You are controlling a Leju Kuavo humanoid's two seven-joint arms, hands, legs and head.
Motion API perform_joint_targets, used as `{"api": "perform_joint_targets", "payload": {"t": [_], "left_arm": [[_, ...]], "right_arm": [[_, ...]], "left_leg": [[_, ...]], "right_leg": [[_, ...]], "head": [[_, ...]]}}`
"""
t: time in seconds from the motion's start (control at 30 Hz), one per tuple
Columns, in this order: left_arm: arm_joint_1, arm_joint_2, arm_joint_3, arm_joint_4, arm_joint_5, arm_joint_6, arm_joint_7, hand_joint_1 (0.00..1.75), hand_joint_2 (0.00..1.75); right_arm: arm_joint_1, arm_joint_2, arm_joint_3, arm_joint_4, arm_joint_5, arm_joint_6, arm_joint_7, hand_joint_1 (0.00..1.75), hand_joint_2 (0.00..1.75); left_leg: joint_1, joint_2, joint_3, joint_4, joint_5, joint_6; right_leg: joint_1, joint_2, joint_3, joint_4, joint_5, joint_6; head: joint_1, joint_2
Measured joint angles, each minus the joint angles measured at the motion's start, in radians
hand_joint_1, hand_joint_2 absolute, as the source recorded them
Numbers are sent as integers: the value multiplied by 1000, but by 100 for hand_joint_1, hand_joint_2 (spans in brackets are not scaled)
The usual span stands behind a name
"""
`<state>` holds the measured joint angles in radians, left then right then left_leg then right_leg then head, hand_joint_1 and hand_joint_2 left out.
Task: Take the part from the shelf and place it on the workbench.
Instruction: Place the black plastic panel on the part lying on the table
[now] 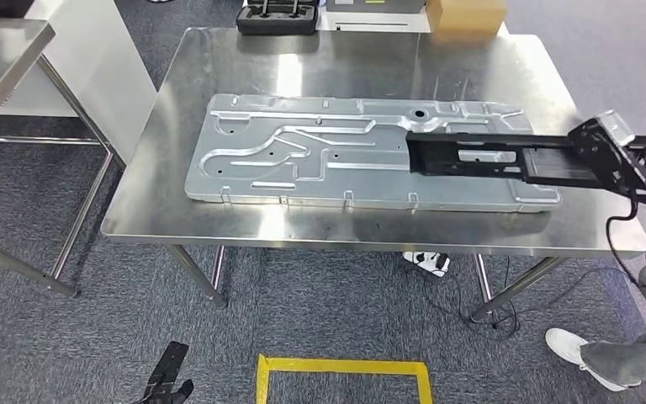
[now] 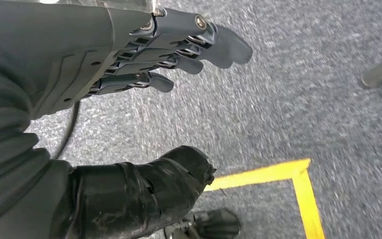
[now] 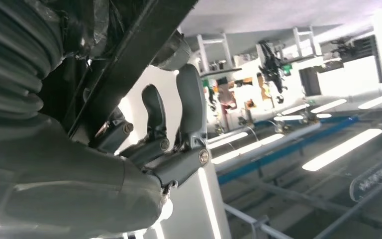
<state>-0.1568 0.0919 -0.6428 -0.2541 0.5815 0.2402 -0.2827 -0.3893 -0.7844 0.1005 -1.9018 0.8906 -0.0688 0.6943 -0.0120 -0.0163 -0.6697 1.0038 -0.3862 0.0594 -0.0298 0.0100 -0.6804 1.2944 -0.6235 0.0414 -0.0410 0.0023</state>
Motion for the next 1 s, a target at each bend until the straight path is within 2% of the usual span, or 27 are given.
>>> {"api": "perform_joint_targets", "payload": {"t": [0.03,0.1,0.13,0.17,0.27,0.33,0.37,0.43,0.47,0.5,0.53,0.6,0.63,0.67,0.7,0.8,0.83,0.87,0.93,0.97,1.0], "left_arm": [[0,0,0,0,0,2,1,0,175],[0,-2,0,0,2,14,2,0,175],[0,-2,0,0,4,23,2,0,175],[-1,-3,0,0,6,32,1,0,175],[1,-3,0,0,14,46,-6,0,175],[2,-3,0,0,21,36,-14,0,175],[2,-3,0,0,26,23,-20,0,175],[2,-3,0,0,33,2,-33,0,175],[3,-3,0,0,34,-2,-38,0,175],[3,-2,0,0,32,-1,-42,0,175],[2,-2,0,0,31,0,-46,0,175],[0,0,0,0,28,2,-50,0,175],[-2,1,0,0,27,2,-51,0,175],[-3,3,0,0,26,2,-52,0,175],[-4,3,0,0,27,2,-53,0,175],[-4,6,0,0,33,2,-53,0,175],[-4,7,0,0,35,2,-53,0,175],[-4,7,0,0,35,2,-53,0,175],[-5,7,0,0,34,2,-51,0,175],[-4,7,0,0,33,2,-48,0,175],[-4,7,0,0,31,1,-45,0,175]], "right_arm": [[9,-4,-10,-3,0,4,0,175,175],[24,-13,-35,-11,-2,14,0,175,175],[28,-18,-52,-17,-6,20,0,175,175],[35,-23,-70,-23,-11,27,0,175,175],[63,-35,-116,-39,-22,42,0,175,175],[87,-38,-137,-48,-24,42,0,175,175],[100,-39,-144,-52,-25,36,0,175,175],[125,-39,-157,-56,-27,15,0,175,175],[137,-39,-161,-57,-27,3,0,175,175],[148,-39,-165,-57,-27,-5,0,175,175],[158,-39,-169,-57,-28,-11,0,175,175],[174,-39,-175,-57,-28,-16,0,175,175],[179,-39,-178,-57,-28,-19,0,175,175],[184,-39,-181,-57,-29,-21,0,175,175],[188,-39,-183,-57,-30,-23,0,175,175],[201,-39,-184,-57,-43,-19,-4,175,175],[203,-38,-183,-57,-47,-16,-7,175,175],[203,-38,-183,-57,-51,-12,-9,175,175],[203,-35,-176,-58,-51,-4,-11,175,175],[203,-32,-168,-59,-50,-2,-13,175,175],[201,-28,-159,-59,-49,-2,-16,175,175]], "left_leg": [[0,-1,9,5,-10,-1],[0,-5,23,21,-33,-8],[-1,-7,26,31,-44,-13],[-2,-9,28,37,-50,-17],[-3,-11,27,40,-60,-28],[-2,-6,19,68,-83,-38],[-1,-3,2,109,-108,-44],[4,0,-53,231,-163,-52],[5,1,-78,281,-179,-53],[6,1,-91,302,-178,-53],[6,1,-86,286,-159,-50],[3,1,-28,165,-96,-40],[0,1,4,102,-74,-34],[-4,1,28,57,-62,-30],[-7,0,39,35,-62,-27],[-9,0,52,10,-53,-19],[-7,1,59,-2,-48,-14],[-4,2,65,-13,-44,-9],[-4,3,69,-18,-42,-4],[-4,3,69,-17,-42,-3],[-3,3,69,-16,-43,-3]], "right_leg": [[0,0,-11,-23,40,1],[0,0,8,-134,133,0],[1,0,23,-186,162,-3],[3,1,34,-215,175,-7],[4,2,43,-230,172,-23],[1,1,50,-235,172,-33],[1,0,54,-237,170,-37],[3,-2,59,-237,167,-43],[4,-2,60,-237,166,-45],[6,-3,61,-237,165,-46],[7,-3,63,-237,164,-47],[8,-2,67,-237,161,-47],[9,-1,69,-238,159,-46],[9,-1,70,-239,159,-44],[8,0,70,-241,160,-40],[5,0,72,-247,159,-26],[5,-1,67,-233,147,-23],[6,-2,53,-200,126,-22],[5,-3,2,-89,70,-19],[3,-3,-25,-36,52,-17],[0,-3,-41,-7,49,-14]], "head": [[0,0],[0,0],[0,0],[0,0],[-3,0],[-6,0],[-8,0],[-11,0],[-10,0],[-10,0],[-10,0],[-10,0],[-10,0],[-10,0],[-10,0],[-10,0],[-9,0],[-9,0],[-8,0],[-8,0],[-8,0]]}}
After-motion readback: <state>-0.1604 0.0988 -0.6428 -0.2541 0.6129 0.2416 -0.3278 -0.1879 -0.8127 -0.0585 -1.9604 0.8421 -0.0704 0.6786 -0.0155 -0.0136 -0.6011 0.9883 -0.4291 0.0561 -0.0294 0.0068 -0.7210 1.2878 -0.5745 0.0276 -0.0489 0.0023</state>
